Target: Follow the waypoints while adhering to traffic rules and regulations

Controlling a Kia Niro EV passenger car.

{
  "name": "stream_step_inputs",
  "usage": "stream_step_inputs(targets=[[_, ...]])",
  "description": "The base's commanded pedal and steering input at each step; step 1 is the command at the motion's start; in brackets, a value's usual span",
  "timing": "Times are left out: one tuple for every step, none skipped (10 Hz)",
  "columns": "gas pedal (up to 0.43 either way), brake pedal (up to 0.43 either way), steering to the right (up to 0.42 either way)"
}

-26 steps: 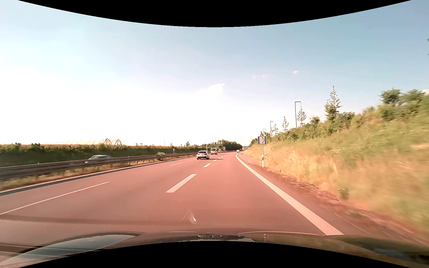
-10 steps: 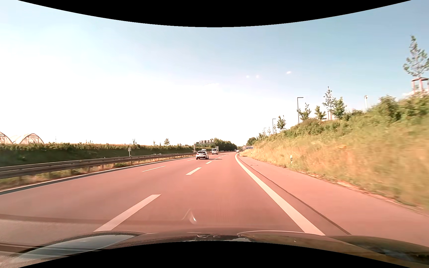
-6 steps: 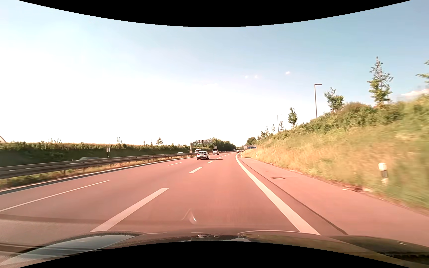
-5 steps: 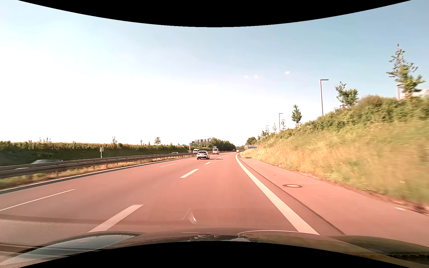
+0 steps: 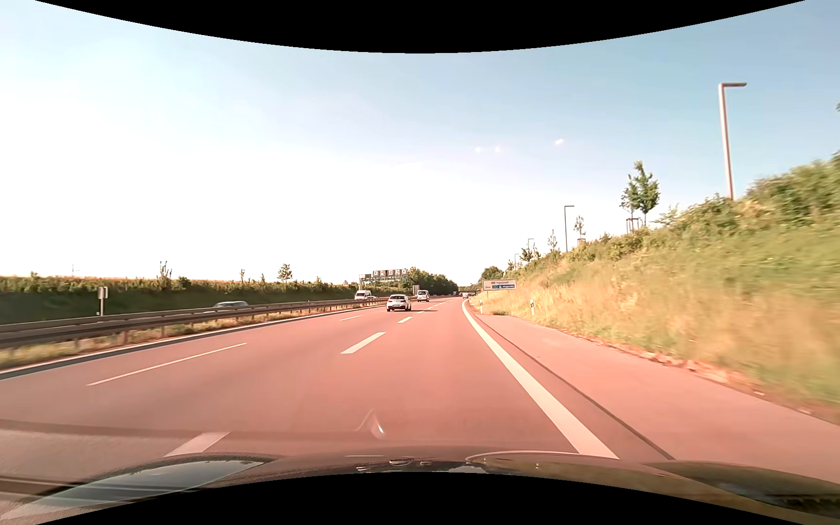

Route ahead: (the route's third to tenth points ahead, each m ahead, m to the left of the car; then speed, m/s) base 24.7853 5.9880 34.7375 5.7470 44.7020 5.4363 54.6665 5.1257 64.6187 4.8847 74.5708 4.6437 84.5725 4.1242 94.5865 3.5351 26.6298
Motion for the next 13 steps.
stream_step_inputs(targets=[[0.209,0.006,0.002],[0.197,0.006,0.002],[0.169,0.006,0.002],[0.157,0.006,0.002],[0.157,0.006,0.002],[0.15,0.006,0.002],[0.15,0.006,0.002],[0.15,0.006,0.002],[0.15,0.006,0.002],[0.15,0.006,0.002],[0.15,0.006,0.002],[0.15,0.006,0.002],[0.15,0.006,0.002]])
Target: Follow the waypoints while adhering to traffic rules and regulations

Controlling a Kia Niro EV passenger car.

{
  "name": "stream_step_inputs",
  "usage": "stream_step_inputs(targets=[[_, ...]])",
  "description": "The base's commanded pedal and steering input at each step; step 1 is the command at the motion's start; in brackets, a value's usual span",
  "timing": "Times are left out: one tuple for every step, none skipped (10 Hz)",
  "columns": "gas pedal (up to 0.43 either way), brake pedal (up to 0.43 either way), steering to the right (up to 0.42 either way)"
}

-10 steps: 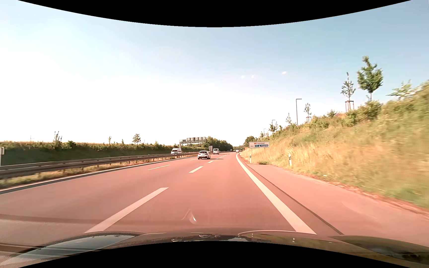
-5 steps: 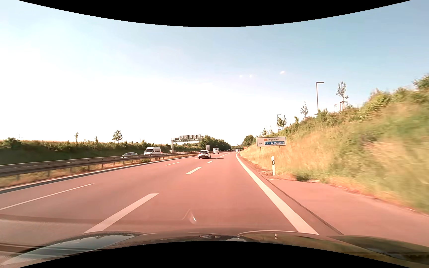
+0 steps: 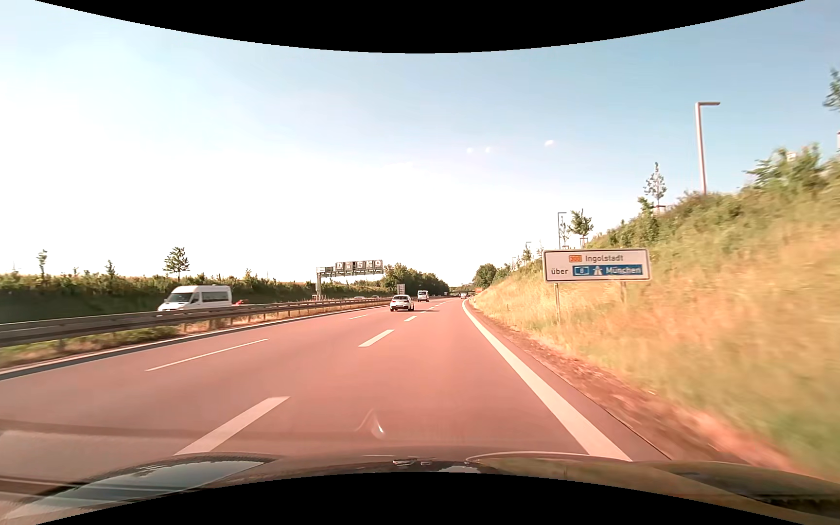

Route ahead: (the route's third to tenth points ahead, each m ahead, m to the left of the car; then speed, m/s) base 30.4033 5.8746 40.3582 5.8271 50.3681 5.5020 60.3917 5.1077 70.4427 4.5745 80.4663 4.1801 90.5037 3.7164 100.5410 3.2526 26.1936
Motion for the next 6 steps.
stream_step_inputs(targets=[[0.15,0.006,0.002],[0.15,0.006,0.002],[0.15,0.006,0.002],[0.15,0.006,0.002],[0.15,0.006,0.002],[0.15,0.006,0.002]])
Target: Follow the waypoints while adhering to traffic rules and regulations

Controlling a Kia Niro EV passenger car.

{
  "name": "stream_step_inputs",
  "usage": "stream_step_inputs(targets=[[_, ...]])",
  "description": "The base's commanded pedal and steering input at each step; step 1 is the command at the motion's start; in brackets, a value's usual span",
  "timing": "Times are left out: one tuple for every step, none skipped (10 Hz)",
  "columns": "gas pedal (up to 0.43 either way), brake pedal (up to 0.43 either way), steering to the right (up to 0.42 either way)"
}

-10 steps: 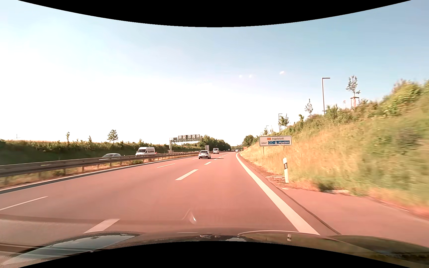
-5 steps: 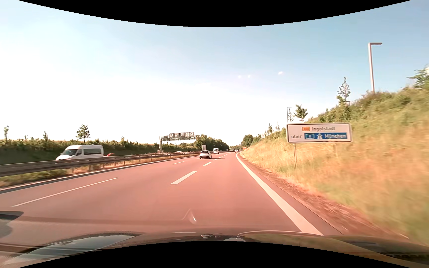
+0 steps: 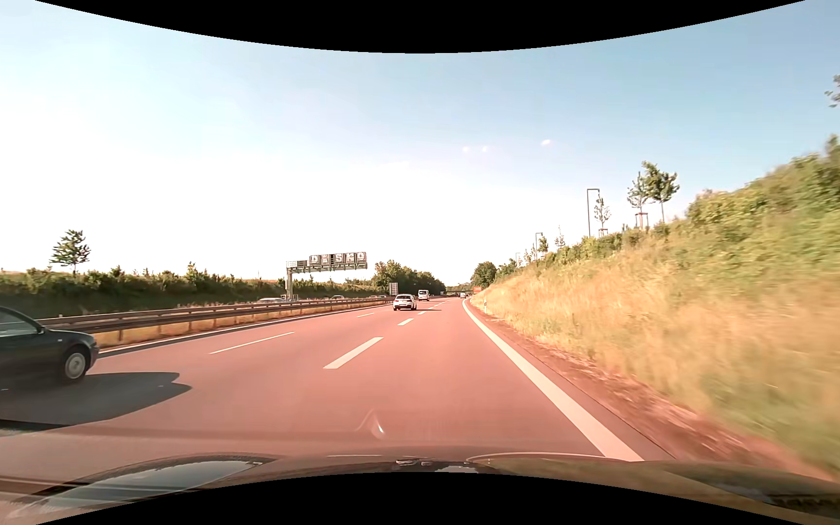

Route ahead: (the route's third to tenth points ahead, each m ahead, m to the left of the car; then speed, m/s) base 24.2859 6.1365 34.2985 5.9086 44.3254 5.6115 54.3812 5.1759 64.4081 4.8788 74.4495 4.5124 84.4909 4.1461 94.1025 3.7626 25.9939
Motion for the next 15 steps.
stream_step_inputs(targets=[[0.157,0.006,0.002],[0.189,0.006,0.0],[0.22,0.006,0.0],[0.228,0.006,0.0],[0.228,0.006,0.0],[0.24,0.006,0.0],[0.248,0.006,0.001],[0.248,0.006,0.001],[0.248,0.006,0.001],[0.248,0.006,0.001],[0.248,0.006,0.003],[0.248,0.006,0.003],[0.248,0.006,0.004],[0.248,0.006,0.004],[0.248,0.006,0.004]])
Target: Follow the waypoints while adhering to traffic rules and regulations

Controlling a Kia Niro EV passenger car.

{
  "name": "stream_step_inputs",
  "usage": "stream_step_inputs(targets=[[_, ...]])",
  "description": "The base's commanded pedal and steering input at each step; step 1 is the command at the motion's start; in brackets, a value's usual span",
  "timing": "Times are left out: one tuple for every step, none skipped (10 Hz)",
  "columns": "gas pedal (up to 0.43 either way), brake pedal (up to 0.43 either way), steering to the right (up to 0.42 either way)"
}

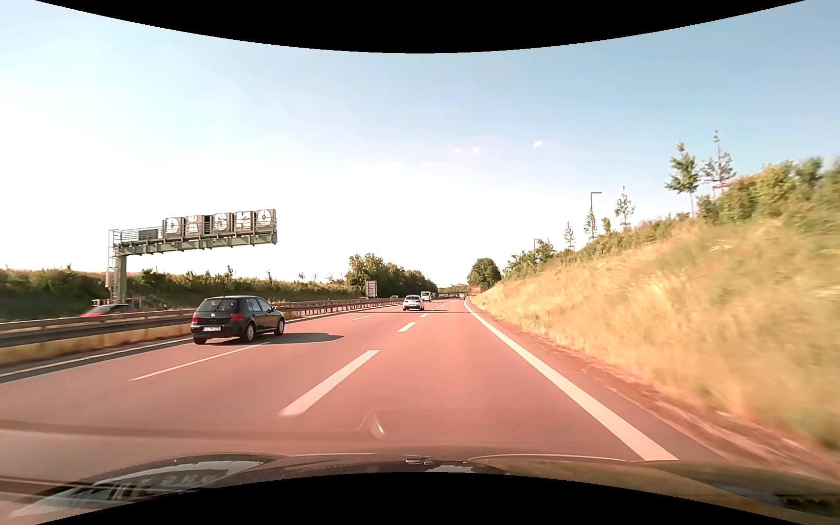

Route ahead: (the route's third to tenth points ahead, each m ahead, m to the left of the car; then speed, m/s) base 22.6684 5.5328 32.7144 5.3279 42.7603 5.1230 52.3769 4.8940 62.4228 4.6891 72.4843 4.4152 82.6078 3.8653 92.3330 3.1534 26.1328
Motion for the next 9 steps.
stream_step_inputs(targets=[[0.248,0.006,0.004],[0.248,0.006,0.004],[0.248,0.006,0.004],[0.248,0.006,0.004],[0.248,0.006,0.004],[0.248,0.006,0.004],[0.248,0.006,0.004],[0.248,0.006,0.004],[0.248,0.006,0.003]])
